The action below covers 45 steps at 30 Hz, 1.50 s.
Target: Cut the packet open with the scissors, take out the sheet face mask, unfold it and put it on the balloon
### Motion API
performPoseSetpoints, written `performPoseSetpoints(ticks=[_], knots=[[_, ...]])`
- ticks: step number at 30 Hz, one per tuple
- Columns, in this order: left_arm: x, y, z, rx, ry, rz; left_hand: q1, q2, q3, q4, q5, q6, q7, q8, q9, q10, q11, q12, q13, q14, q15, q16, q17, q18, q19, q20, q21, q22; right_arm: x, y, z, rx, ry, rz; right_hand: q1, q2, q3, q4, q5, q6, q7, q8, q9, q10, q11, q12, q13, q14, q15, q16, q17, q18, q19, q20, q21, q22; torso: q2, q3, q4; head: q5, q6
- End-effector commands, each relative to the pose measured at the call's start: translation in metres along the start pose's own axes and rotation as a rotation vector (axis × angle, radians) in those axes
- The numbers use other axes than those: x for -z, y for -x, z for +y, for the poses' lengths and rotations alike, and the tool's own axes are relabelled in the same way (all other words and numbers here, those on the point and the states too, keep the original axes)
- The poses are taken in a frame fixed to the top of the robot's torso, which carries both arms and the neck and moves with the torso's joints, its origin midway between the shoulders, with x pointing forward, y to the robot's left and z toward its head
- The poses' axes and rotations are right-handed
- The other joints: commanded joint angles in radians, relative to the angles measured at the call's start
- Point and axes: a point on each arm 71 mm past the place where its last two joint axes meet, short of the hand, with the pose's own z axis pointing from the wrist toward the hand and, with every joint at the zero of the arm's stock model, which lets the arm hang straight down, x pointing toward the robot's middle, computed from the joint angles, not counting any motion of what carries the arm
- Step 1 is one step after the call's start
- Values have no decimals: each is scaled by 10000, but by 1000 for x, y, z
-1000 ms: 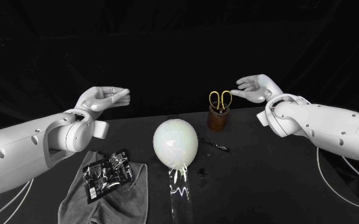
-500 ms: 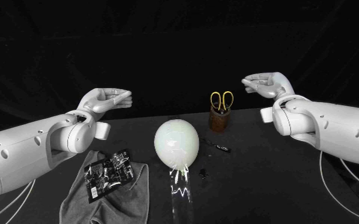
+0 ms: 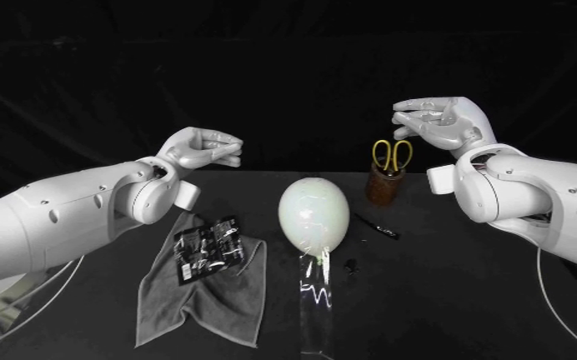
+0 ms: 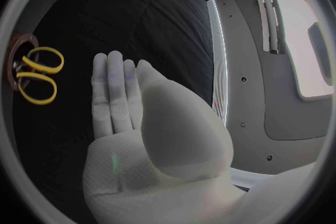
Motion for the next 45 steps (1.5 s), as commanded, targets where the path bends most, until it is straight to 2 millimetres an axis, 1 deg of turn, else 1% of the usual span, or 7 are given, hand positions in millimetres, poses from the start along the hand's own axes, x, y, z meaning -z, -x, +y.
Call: performPoseSetpoints(ticks=[1, 8, 9, 16, 23, 34, 45], knots=[[9, -6, 2, -839, -220, 1073, 13, -99, 4, 25, -5, 11, 34, -103, -42, -34, 72, -114, -14, -23, 62, -58, -2, 127, 76, -11, 45, 2, 7, -35, 6, 1031, 778, 2108, -134, -155, 166, 27, 40, 124, -38, -57, -36, 149, -66, -89, 15, 699, -176, 285, 247, 201, 350, -141, 478, 348, -122, -15, 91, 700, -422], [37, 1, 18, -1788, -247, 747, -152, -336, -99, -4, -20, -77, 135, -245, -138, -559, 280, -191, -14, -927, 393, -640, -173, 15, -485, 192, -346, -208, 21, -81, 7, 2240, 1428, 4042, -583, -524, 705, 112, 98, 214, -212, -142, -154, 332, -252, -325, 25, 2907, -565, 2248, 1594, 154, 1550, -552, 2261, 1621, -185, -20, 161, 1575, -978], [41, 1, 21, -1885, -254, 668, -171, -380, -119, -10, 7, -116, 176, -282, -161, -685, 331, -187, -12, -1151, 474, -782, -223, -48, -794, 298, -550, -309, 23, -86, 7, 2416, 1507, 4262, -814, -787, 801, 174, 50, 132, -208, -205, -197, 257, -214, -380, 22, 3105, -690, 3604, 2352, -246, 2652, -574, 4835, 3566, -186, -20, 161, 1687, -1045], [68, -1, 42, -2955, -333, 465, -238, -703, -247, -84, -14, -707, 254, -613, -335, -1879, 691, -193, -21, -2434, 933, -1572, -572, -418, -2216, 560, -1487, -450, 36, -112, 7, 3470, 1922, 5287, -1282, -1176, 1844, 116, 40, -11, -127, -223, -268, -41, -127, -343, 30, 2864, -426, 7854, 7261, -718, 3323, -456, 8263, 6415, -187, -30, 174, 2135, -1269], [90, 1, 51, -5007, -527, 274, -656, -1439, -419, 35, -9, -1511, 482, -976, -513, -2911, 1051, -207, -23, -3538, 1284, -2048, -929, -788, -4345, 578, -2226, -593, 43, -120, 5, 4231, 2059, 5546, -1653, -1356, 2208, 35, 14, -114, -14, -211, -270, -190, -36, -355, 26, 2793, -324, 8700, 8267, -793, 3438, -367, 9006, 7055, -186, -5, 170, 2447, -1407], [119, -18, 71, -7955, -704, 134, -1106, -2512, -2249, 127, 27, -3400, 755, -1490, -1038, -5515, 1128, -333, -138, -6703, 1437, -2248, -1921, -1144, -6673, 598, -2875, -780, 48, -120, -1, 4983, 2110, 5426, -1884, -1519, 2277, -19, -5, -341, 81, -258, -307, -449, 58, -373, 17, 2741, -237, 8912, 8453, -793, 3369, -277, 9088, 7167, -200, 0, 174, 2542, -1427], [132, -49, 102, -9401, -32, 931, -1432, -2614, -2367, 115, 16, -4018, 548, -1639, -1203, -7187, 871, -383, -194, -7905, 1140, -2279, -2275, -1082, -6927, 560, -2907, -777, 54, -116, -1, 5137, 2064, 5289, -1923, -1536, 2305, -48, -2, -393, 99, -258, -314, -499, 76, -368, 20, 2735, -218, 8975, 8516, -793, 3356, -254, 9118, 7203, -180, -11, 167, 2506, -1401]])
